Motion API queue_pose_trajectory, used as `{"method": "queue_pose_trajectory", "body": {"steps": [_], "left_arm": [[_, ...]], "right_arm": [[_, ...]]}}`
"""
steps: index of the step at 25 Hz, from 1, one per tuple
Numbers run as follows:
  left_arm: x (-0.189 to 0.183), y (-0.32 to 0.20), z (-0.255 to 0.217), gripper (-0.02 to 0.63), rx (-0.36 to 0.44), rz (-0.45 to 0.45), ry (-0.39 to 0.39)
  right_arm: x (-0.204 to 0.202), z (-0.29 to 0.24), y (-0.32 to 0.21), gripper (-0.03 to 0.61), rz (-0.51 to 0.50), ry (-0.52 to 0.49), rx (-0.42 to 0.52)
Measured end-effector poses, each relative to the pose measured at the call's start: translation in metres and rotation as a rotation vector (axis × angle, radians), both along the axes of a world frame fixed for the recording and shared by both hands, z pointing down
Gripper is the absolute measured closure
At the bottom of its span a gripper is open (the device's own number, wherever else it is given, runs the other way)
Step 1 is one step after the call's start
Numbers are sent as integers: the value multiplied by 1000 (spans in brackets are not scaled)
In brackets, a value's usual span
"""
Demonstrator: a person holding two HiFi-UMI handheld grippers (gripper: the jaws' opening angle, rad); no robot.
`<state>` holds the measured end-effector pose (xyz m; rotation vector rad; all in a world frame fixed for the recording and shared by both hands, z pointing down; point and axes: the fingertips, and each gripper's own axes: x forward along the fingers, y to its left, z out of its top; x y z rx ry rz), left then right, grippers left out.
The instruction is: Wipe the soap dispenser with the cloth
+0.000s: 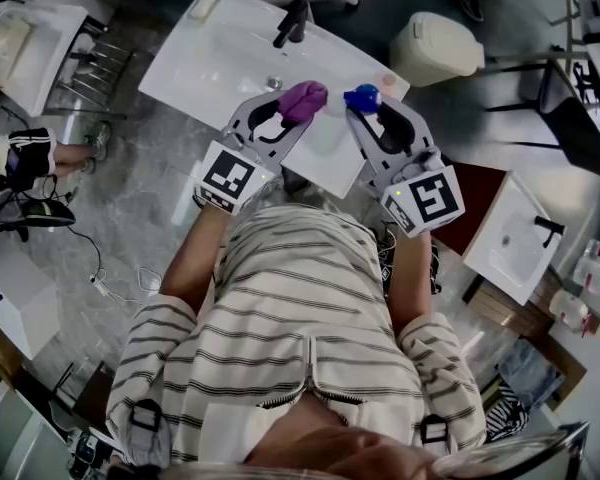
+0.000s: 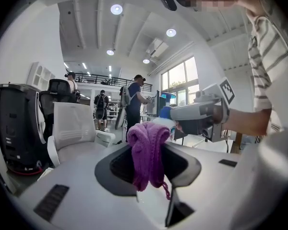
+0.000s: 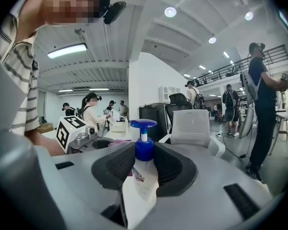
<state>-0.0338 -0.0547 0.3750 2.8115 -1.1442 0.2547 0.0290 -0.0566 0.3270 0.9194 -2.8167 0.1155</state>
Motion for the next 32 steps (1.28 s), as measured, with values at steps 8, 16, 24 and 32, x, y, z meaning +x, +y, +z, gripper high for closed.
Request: {"method": "queue_pose_trajectory", "body": {"steps": [8,16,24,32], "left_arm": [[5,3,-3,482,40,204,-68],[10,6,-3,482,62,423,-80],[18,13,3,483,40,581,-85],[26,18,7,485,22,656,-61]], "right_arm": [[0,-6,13,445,-105,-14,24],[-12,-11,31,445,-212,-40,27],[-21,-10,51,445,-301,-43,10],[-23,-15,62,445,-356,-73,0]]}}
